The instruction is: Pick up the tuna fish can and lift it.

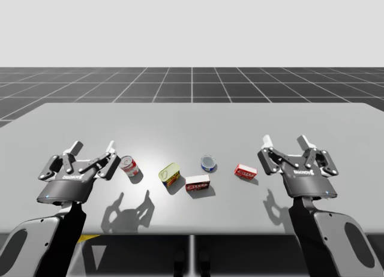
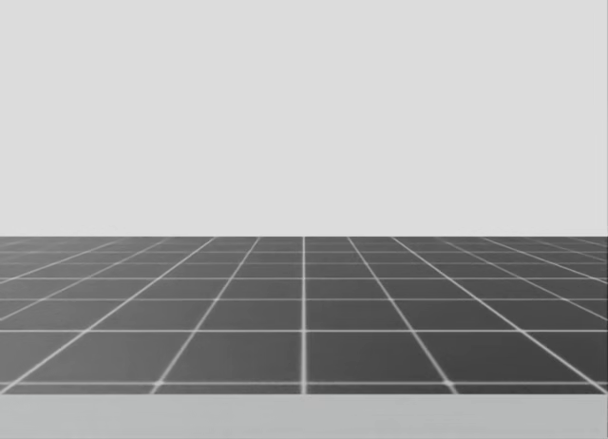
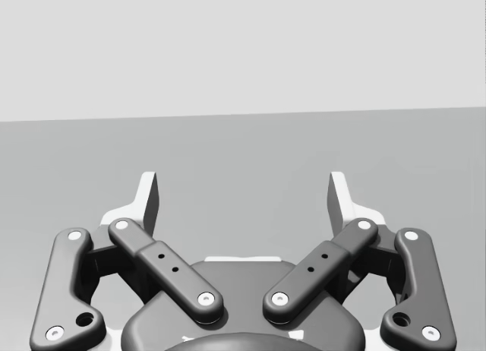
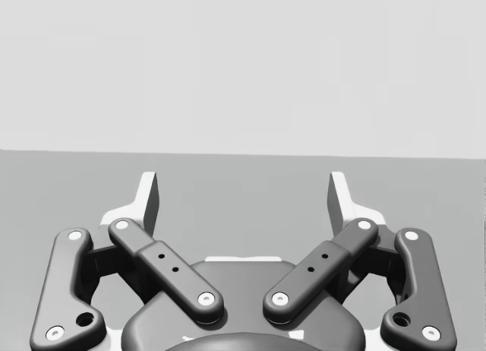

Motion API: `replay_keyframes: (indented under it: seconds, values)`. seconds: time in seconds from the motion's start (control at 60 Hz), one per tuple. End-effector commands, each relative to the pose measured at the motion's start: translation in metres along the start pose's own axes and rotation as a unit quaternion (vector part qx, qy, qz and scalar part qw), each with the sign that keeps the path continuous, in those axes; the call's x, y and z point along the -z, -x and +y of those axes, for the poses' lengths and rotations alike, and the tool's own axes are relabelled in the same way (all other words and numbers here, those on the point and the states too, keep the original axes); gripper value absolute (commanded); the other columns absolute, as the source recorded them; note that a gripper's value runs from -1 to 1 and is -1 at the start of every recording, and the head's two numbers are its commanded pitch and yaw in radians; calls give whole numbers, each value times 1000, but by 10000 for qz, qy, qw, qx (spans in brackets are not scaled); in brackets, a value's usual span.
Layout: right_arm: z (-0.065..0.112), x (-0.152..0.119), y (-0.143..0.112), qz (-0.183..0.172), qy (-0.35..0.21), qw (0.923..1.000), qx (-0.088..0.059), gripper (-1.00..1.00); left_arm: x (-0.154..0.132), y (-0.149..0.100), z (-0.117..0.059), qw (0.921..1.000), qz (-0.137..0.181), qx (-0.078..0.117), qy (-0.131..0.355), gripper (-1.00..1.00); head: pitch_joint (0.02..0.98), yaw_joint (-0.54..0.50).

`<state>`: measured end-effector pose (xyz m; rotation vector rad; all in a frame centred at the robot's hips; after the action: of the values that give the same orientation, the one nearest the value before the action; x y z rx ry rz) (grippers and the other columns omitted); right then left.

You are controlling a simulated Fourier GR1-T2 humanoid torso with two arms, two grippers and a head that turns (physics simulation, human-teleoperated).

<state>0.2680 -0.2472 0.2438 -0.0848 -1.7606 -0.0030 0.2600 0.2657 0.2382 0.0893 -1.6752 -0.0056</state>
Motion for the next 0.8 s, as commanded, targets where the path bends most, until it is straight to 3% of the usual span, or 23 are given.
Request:
replay_keyframes:
  seconds: [0.017, 0.033, 0.067, 0.117, 0.233, 0.583, 0.8]
  values:
    - [1, -5, -2, 5, 192, 9997, 174, -1000, 0, 0, 0, 10000, 3, 0, 18, -1000, 87, -1]
    - [1, -5, -3, -6, 154, 9997, 188, -1000, 0, 0, 0, 10000, 3, 0, 18, -1000, 88, -1]
    - [0, -6, -6, -123, 70, 9999, 67, -1000, 0, 1, 0, 10000, 2, -2, 19, -1000, 91, 0]
    - [-1, -5, -8, -164, 23, 9997, 164, -1000, 0, 1, 0, 10000, 0, -2, 19, -1000, 96, 0]
    - [-2, -2, -4, 24, -120, 9997, 191, -1000, 0, 1, 0, 10000, 5, -6, 17, -1000, 161, 5]
    - [0, 2, 0, 72, 63, 9999, 62, -1000, 1, 1, 0, 10000, 10, 44, 11, -1000, 529, 15]
    - [3, 3, 3, 92, 27, 9999, -30, -1000, 1, 1, 0, 10000, 0, 68, 18, -1000, 703, -60]
